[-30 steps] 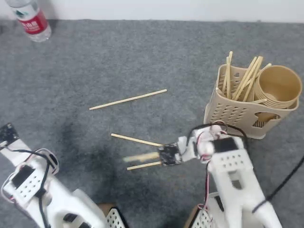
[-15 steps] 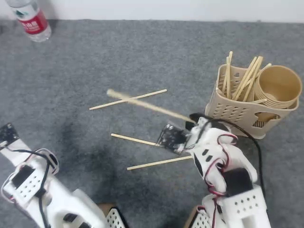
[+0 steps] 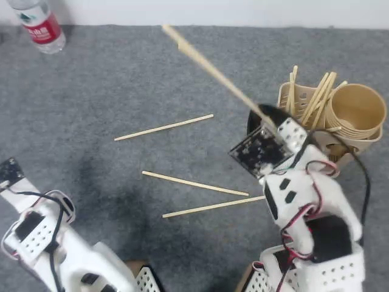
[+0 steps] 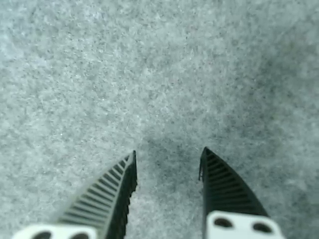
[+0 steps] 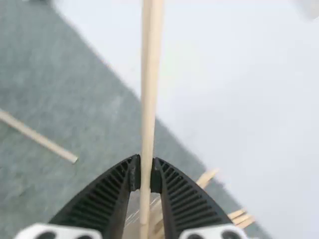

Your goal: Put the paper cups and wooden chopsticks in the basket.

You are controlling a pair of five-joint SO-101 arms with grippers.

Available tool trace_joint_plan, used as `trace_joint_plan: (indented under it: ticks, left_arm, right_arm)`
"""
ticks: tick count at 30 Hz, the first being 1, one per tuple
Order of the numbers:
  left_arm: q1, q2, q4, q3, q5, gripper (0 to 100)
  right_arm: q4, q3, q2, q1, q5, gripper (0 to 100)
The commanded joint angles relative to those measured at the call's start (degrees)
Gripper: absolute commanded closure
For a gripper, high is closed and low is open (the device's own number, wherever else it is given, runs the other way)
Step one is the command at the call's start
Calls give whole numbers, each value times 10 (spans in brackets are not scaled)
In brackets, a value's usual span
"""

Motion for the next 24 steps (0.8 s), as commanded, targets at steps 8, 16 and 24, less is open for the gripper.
trace_joint_plan:
  ticks: [8, 16, 24]
  left_arm:
    - [2, -8, -9, -2, 2, 805]
    - [2, -8, -10, -2, 2, 805]
    - [3, -8, -11, -2, 1, 805]
  right_arm:
    - [6, -248, 227, 133, -150, 990]
    - [-68, -124, 240, 189, -202, 990]
    - [-254, 130, 121, 196, -247, 990]
